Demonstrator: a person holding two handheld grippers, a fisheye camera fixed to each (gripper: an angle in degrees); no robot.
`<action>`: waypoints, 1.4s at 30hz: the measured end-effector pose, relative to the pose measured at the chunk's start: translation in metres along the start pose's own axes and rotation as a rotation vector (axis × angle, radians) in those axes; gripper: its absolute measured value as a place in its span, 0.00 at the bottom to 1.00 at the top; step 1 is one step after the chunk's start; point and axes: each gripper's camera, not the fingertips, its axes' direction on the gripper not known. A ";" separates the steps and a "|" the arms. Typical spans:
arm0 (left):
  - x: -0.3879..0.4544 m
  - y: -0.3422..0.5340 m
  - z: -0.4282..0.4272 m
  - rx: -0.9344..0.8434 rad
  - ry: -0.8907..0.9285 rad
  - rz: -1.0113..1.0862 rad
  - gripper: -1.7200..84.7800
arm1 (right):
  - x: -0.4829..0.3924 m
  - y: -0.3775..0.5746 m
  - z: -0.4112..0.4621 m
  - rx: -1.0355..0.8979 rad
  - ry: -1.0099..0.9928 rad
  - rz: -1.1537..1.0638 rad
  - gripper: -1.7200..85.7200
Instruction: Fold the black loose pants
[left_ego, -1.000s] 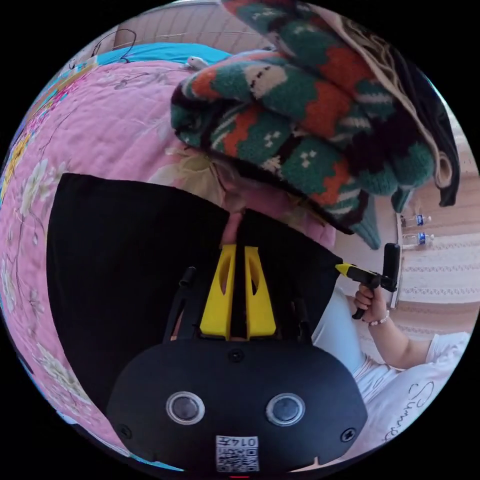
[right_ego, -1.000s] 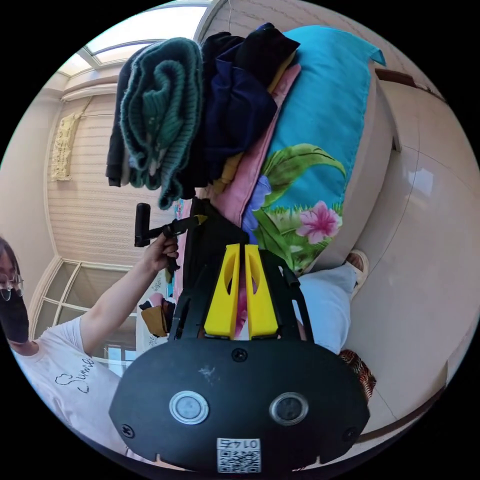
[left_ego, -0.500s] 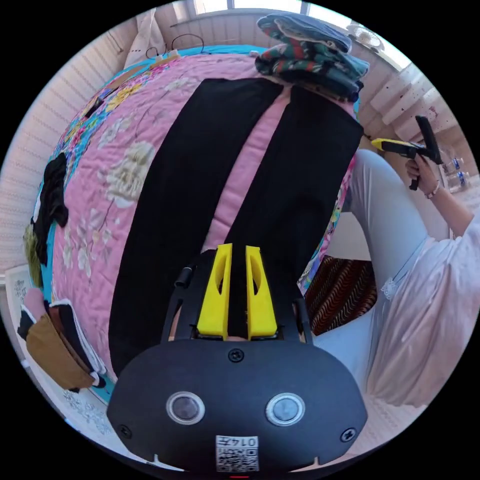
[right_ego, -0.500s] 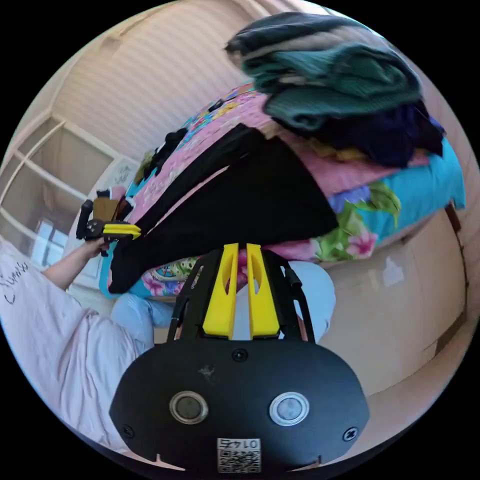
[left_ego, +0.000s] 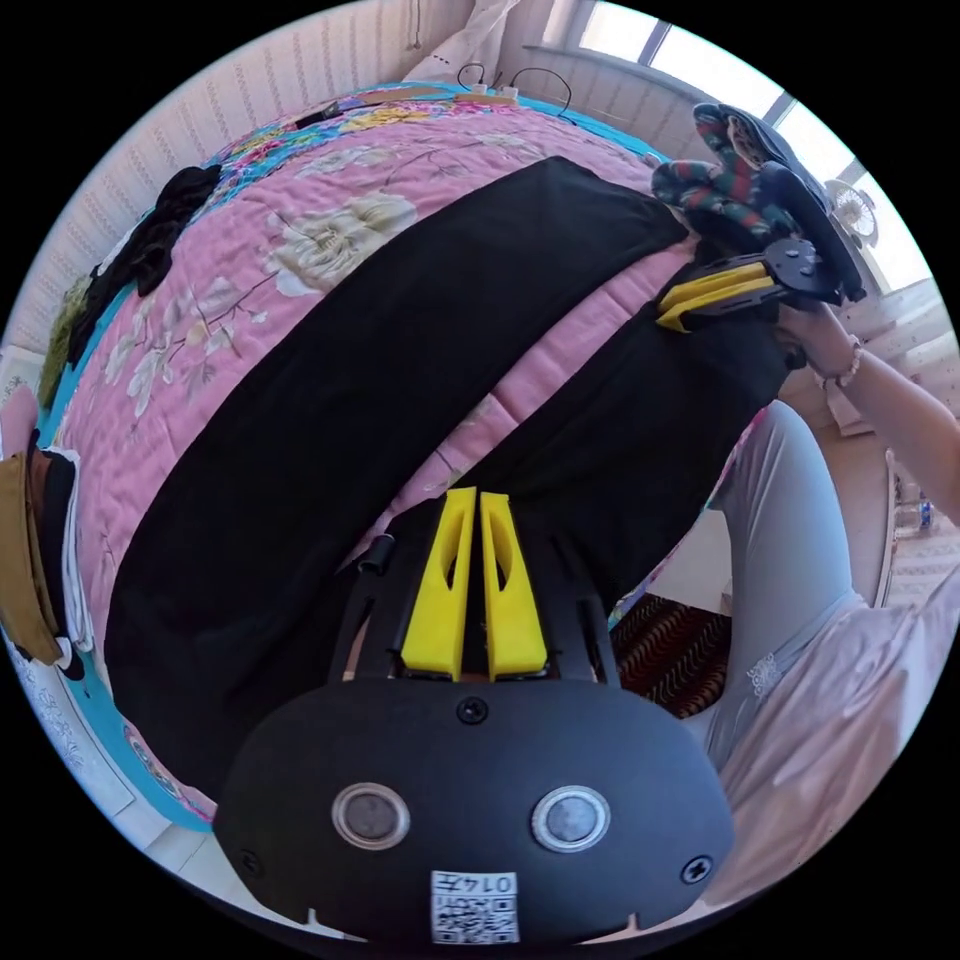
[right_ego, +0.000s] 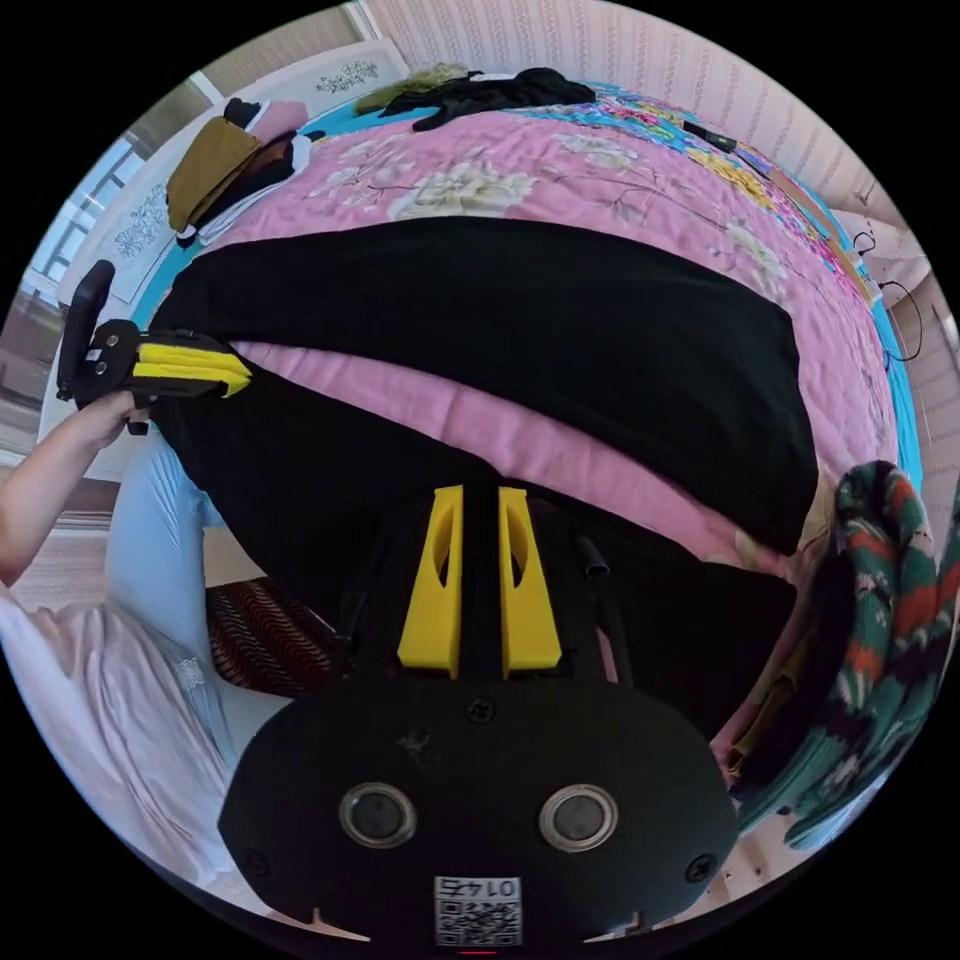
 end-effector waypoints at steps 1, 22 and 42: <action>-0.005 0.006 -0.010 0.018 0.010 -0.003 0.01 | -0.009 -0.008 -0.012 0.035 0.027 0.003 0.05; -0.067 0.117 -0.092 0.030 0.074 -0.075 0.01 | -0.162 -0.163 -0.086 -0.071 0.053 -0.122 0.02; -0.148 0.289 -0.202 0.227 0.160 -0.297 0.06 | -0.280 -0.274 -0.110 -0.099 0.033 0.014 0.06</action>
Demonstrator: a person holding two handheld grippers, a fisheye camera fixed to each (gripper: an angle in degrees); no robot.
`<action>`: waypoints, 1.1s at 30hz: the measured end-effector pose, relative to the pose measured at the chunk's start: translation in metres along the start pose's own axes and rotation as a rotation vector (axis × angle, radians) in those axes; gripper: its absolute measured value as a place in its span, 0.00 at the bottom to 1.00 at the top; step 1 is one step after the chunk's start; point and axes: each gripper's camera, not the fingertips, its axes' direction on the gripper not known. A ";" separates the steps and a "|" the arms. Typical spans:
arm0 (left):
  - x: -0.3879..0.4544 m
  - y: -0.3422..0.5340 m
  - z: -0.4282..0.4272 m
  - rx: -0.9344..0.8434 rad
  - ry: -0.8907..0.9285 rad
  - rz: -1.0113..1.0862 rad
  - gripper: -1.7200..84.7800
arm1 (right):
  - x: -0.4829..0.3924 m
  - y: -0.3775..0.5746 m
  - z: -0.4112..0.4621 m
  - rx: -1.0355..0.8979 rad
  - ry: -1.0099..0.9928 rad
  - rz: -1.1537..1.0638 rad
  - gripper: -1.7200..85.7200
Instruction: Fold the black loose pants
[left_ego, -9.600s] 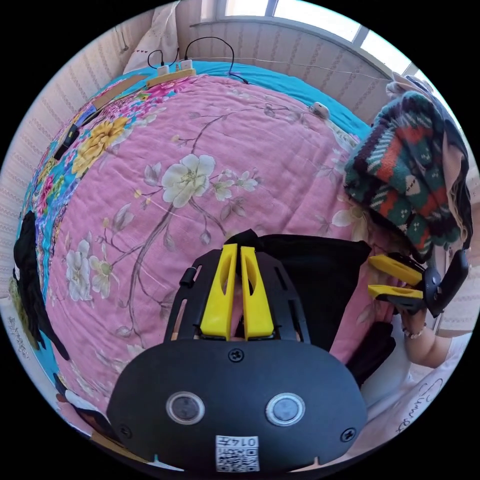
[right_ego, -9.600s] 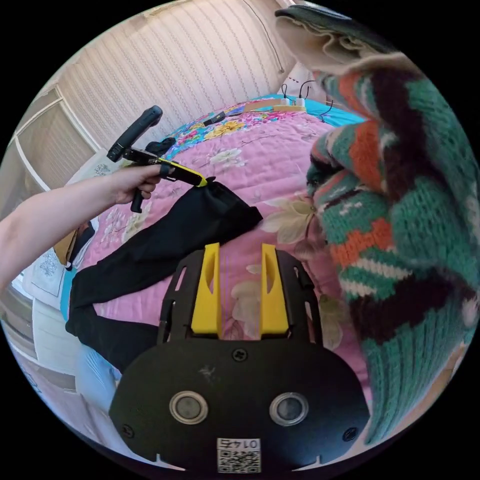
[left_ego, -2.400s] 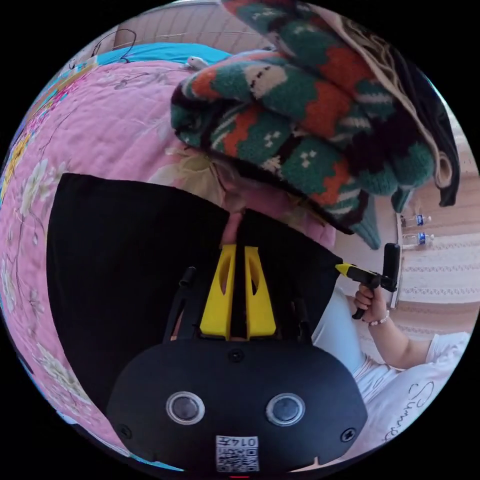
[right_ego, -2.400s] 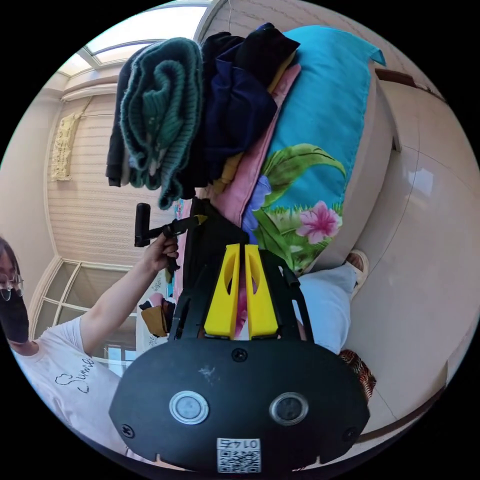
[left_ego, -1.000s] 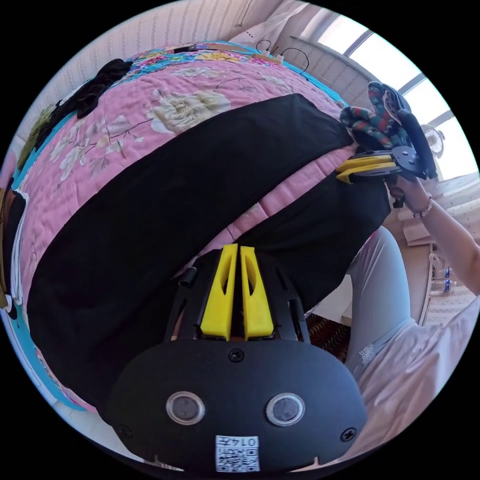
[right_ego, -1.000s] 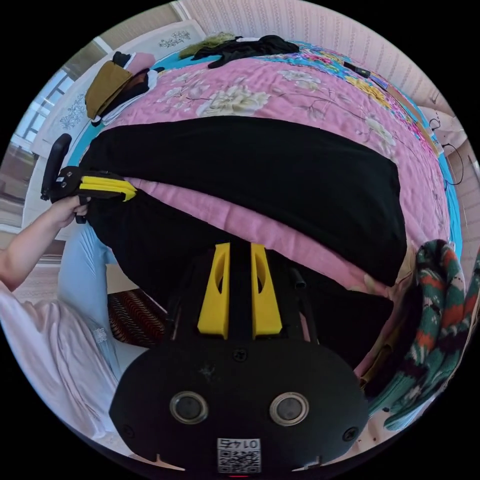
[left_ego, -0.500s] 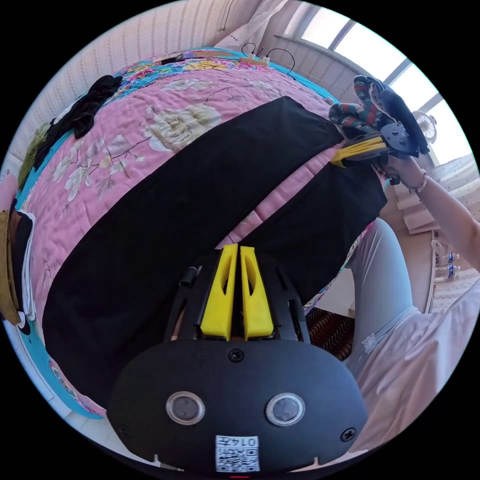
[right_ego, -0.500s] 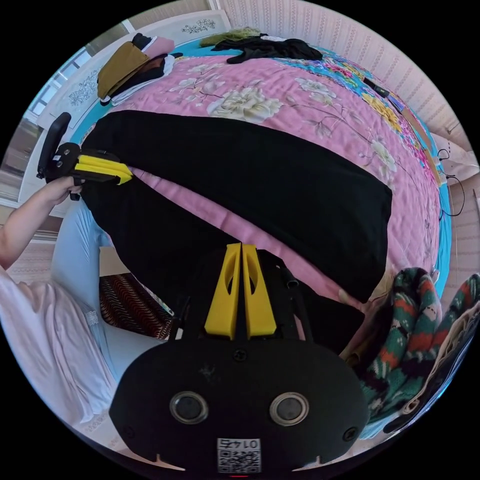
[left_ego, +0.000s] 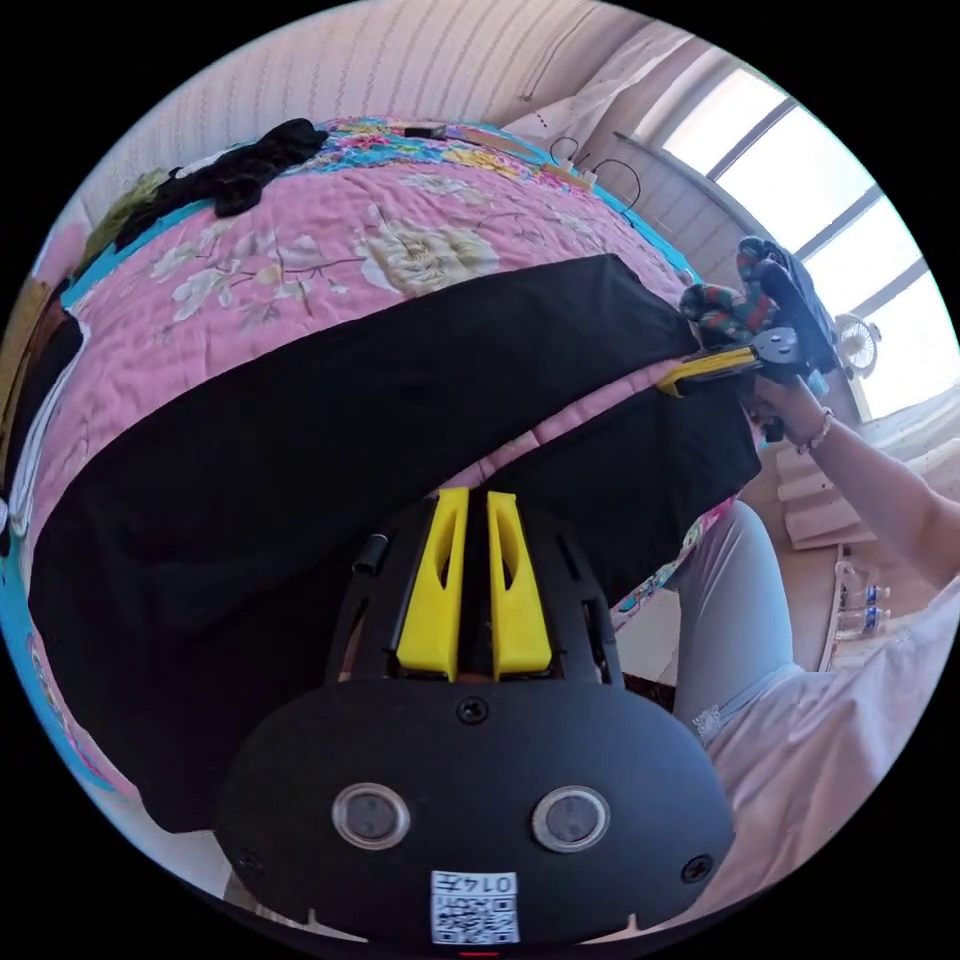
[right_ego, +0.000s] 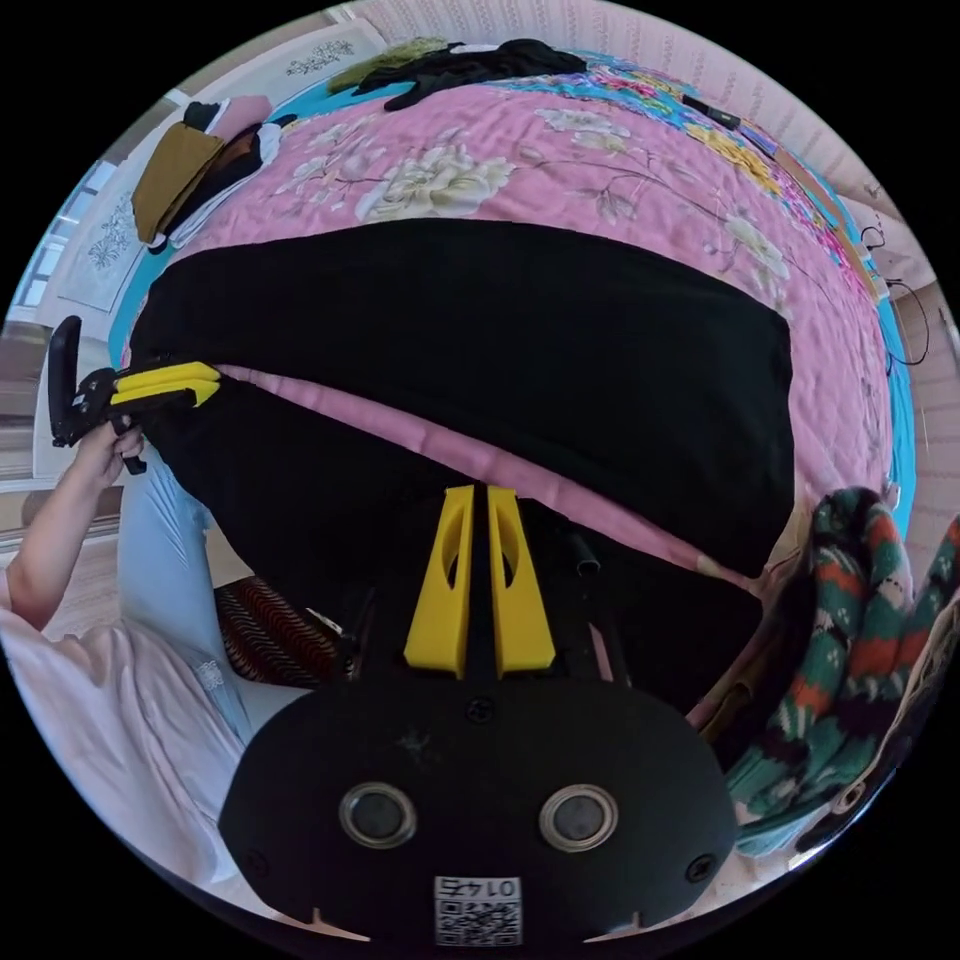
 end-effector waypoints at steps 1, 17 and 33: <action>-0.013 0.021 -0.023 0.061 0.032 -0.056 0.07 | -0.012 -0.003 -0.009 0.030 0.020 -0.007 0.08; -0.232 0.393 -0.215 0.768 -0.019 -1.093 0.14 | -0.450 -0.271 -0.019 0.138 -0.056 -0.781 0.15; -0.282 0.452 -0.293 0.831 0.002 -0.938 0.01 | -0.610 -0.382 0.051 0.062 -0.090 -0.715 0.02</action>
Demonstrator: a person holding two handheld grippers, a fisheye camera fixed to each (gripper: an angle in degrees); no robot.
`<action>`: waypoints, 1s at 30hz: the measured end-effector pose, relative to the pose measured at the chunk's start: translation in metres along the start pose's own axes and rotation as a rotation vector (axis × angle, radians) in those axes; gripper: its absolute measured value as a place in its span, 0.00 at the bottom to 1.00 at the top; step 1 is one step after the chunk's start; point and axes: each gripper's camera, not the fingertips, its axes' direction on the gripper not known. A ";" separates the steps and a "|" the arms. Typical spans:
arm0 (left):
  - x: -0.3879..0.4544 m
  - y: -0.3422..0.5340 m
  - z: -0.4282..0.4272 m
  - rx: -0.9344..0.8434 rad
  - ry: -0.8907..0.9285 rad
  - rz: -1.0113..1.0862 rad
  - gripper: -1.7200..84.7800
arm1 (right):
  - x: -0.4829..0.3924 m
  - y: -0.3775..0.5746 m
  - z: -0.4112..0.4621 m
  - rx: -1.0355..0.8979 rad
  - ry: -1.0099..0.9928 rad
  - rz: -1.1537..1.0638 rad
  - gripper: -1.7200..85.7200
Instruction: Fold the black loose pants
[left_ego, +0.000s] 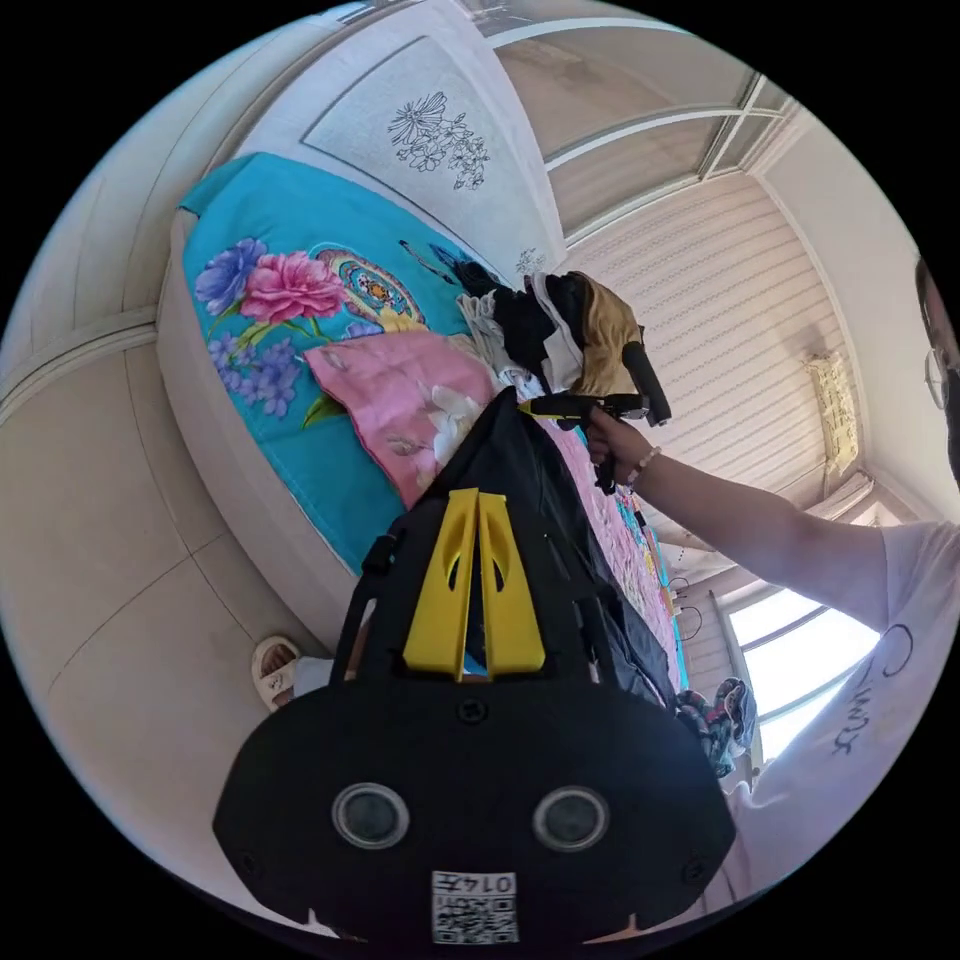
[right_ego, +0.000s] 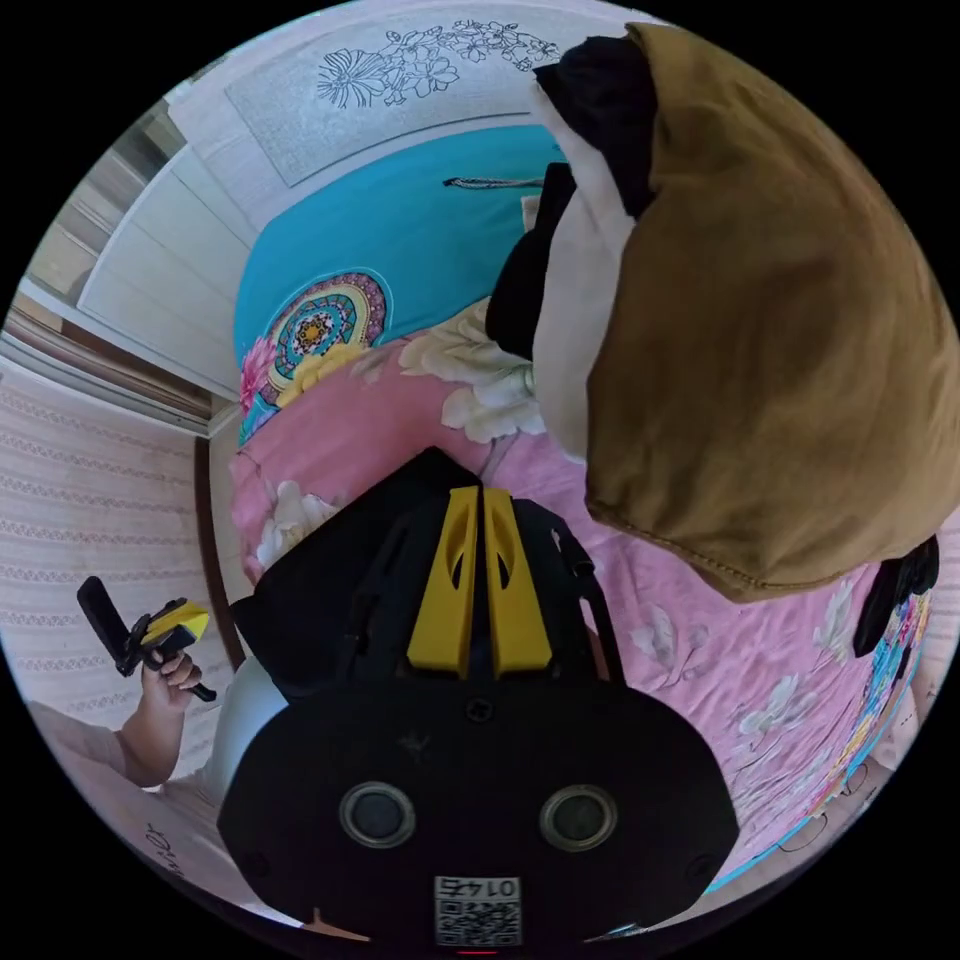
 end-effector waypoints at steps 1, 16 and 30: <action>-0.005 -0.002 -0.005 -0.010 -0.040 -0.014 0.01 | -0.002 0.001 0.001 -0.006 0.000 -0.025 0.02; -0.014 -0.014 -0.033 -0.080 0.163 -0.063 0.01 | -0.040 0.070 0.008 0.127 0.163 -0.172 0.01; 0.002 -0.028 -0.034 -0.143 -0.188 0.001 0.09 | -0.032 0.340 -0.044 0.374 0.189 0.029 0.03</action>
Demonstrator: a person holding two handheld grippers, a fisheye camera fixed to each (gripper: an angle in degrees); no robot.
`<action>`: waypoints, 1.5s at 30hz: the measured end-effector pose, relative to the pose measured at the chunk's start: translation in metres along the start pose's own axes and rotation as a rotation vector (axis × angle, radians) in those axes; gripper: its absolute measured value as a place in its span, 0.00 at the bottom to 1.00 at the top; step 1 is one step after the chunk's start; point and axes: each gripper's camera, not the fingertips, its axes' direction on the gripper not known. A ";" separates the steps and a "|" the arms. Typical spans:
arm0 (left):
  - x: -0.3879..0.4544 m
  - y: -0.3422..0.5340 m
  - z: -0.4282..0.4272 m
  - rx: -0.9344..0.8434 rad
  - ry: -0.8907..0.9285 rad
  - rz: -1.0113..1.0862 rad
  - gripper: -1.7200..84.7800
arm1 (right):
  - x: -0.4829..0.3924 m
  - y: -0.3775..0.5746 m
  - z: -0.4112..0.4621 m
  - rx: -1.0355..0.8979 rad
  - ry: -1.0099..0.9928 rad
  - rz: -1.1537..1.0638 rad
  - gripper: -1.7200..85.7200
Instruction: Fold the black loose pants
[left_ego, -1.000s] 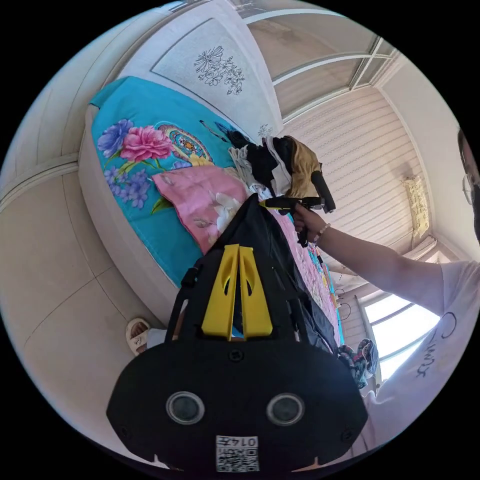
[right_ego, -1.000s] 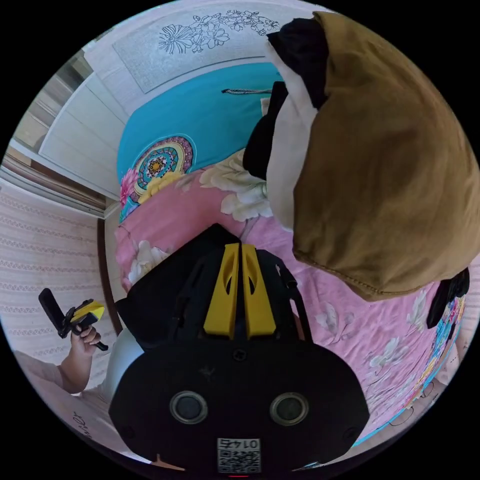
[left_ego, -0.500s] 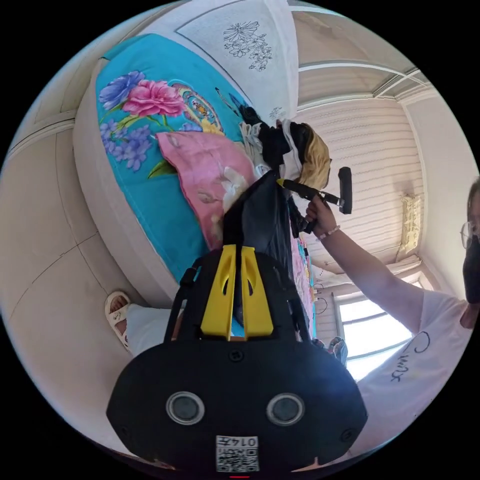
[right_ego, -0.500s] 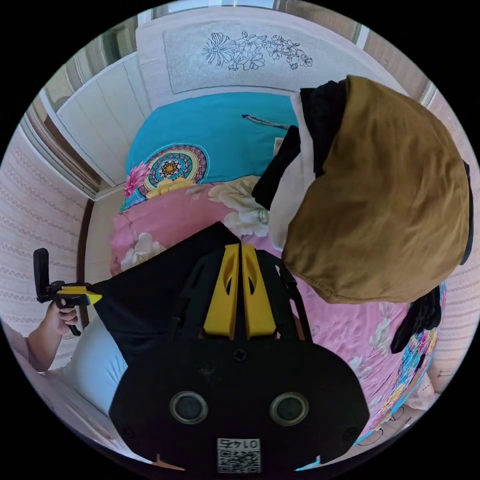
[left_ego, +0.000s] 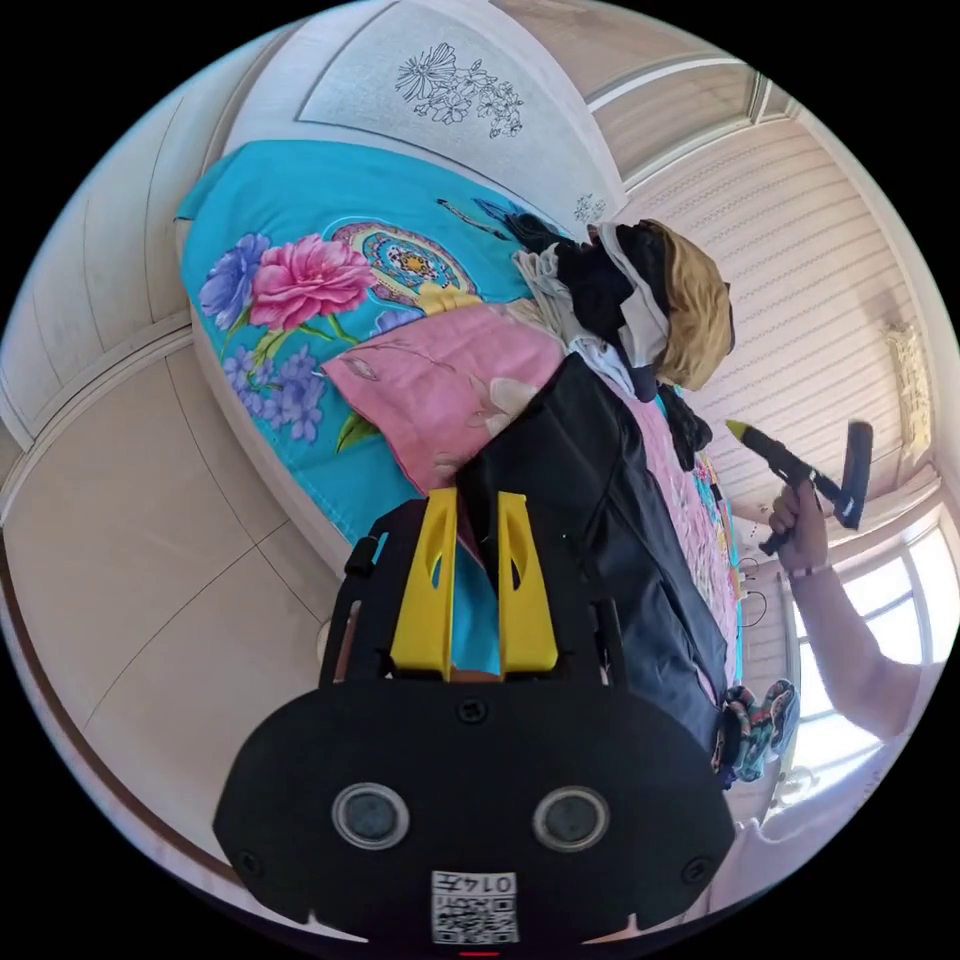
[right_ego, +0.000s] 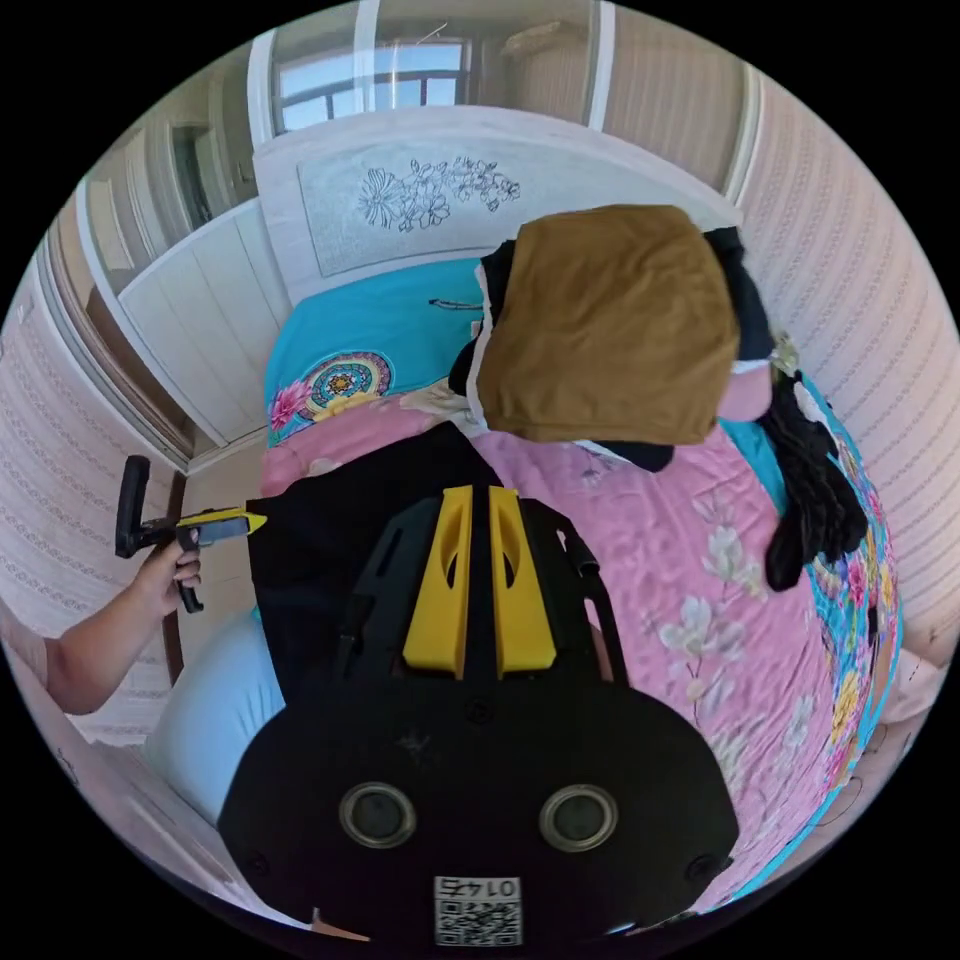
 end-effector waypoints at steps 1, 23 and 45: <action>0.003 0.006 -0.008 0.010 0.025 0.003 0.09 | 0.005 0.050 -0.032 0.044 0.029 0.062 0.03; 0.094 0.043 -0.023 -0.170 0.058 0.132 0.11 | 0.045 0.843 -0.273 0.419 0.177 1.741 0.17; 0.052 -0.002 -0.008 -0.133 0.104 -0.294 0.15 | 0.107 1.061 -0.307 0.630 0.074 1.938 0.03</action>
